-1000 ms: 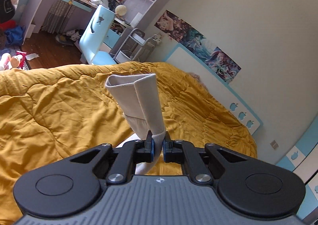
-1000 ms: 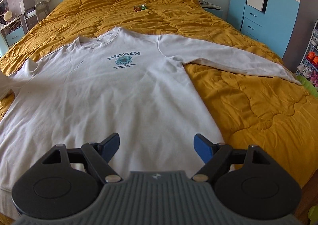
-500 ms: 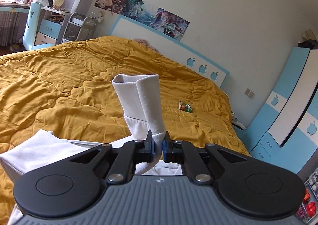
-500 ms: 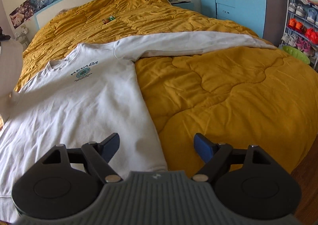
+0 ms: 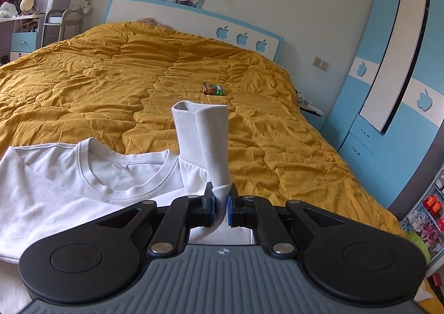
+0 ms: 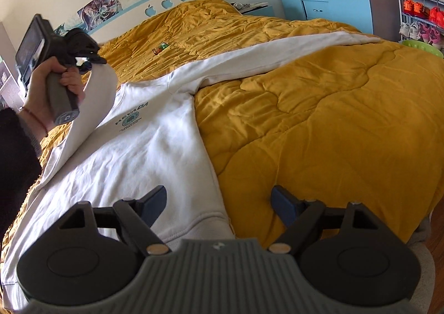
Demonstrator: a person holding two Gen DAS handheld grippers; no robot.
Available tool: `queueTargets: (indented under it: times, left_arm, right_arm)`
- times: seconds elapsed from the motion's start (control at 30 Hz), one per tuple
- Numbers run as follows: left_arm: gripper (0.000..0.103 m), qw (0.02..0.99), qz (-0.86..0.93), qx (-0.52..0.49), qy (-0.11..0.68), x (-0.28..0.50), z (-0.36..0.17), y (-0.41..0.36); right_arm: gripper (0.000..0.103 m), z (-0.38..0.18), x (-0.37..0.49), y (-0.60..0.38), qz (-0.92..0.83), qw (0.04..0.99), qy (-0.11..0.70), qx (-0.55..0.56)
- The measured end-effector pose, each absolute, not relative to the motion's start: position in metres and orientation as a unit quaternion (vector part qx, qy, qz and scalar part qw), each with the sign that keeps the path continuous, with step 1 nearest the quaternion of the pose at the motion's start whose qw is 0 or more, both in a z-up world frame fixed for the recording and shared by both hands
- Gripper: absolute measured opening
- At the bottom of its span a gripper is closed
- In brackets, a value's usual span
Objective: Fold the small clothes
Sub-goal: 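Lift the sleeve and fold it across the shirt body, then open the left tool, then grasp the cuff of the other sleeve with the right tool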
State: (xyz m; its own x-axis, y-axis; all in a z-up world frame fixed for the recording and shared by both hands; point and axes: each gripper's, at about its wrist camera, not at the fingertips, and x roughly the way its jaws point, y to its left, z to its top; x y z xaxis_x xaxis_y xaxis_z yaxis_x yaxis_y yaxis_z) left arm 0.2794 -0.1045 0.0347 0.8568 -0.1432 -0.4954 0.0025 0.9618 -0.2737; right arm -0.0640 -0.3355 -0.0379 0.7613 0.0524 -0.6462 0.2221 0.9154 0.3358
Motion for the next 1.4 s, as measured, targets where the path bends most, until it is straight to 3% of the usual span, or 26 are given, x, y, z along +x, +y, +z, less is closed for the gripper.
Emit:
queueTargets:
  times: [0.1, 0.17, 0.2, 0.23, 0.3, 0.53, 0.83, 1.17, 1.4]
  left_arm:
    - [0.009, 0.953, -0.032, -0.109, 0.280, 0.283, 0.024, -0.123]
    - [0.017, 0.949, -0.037, -0.100, 0.298, 0.284, 0.017, -0.133]
    - [0.026, 0.945, -0.051, -0.098, 0.308, 0.285, 0.014, -0.136]
    - [0.044, 0.942, -0.061, -0.097, 0.315, 0.285, 0.012, -0.138]
    - [0.061, 0.939, -0.096, -0.089, 0.317, 0.280, 0.010, -0.144]
    - [0.061, 0.943, -0.094, -0.012, 0.318, 0.255, 0.016, -0.156]
    - [0.062, 0.927, -0.081, 0.019, 0.367, 0.205, 0.018, -0.114]
    - [0.062, 0.920, -0.039, 0.002, 0.389, 0.141, -0.023, -0.023]
    - [0.062, 0.919, -0.027, -0.065, 0.387, 0.104, -0.014, 0.003]
  right_arm:
    - [0.080, -0.041, -0.062, -0.336, -0.044, 0.915, 0.344, 0.204]
    - [0.083, -0.043, -0.059, -0.339, -0.043, 0.912, 0.346, 0.218]
    - [0.083, -0.043, -0.058, -0.340, -0.043, 0.910, 0.347, 0.223]
    - [0.083, -0.044, -0.057, -0.341, -0.044, 0.909, 0.348, 0.226]
    - [0.083, -0.044, -0.057, -0.339, -0.045, 0.909, 0.349, 0.223]
    - [0.083, -0.043, -0.053, -0.331, -0.053, 0.911, 0.359, 0.195]
    - [0.083, -0.041, -0.048, -0.336, -0.047, 0.906, 0.375, 0.192]
    - [0.082, -0.030, -0.049, -0.313, -0.074, 0.909, 0.384, 0.143]
    - [0.082, -0.024, -0.057, -0.339, -0.080, 0.903, 0.360, 0.220]
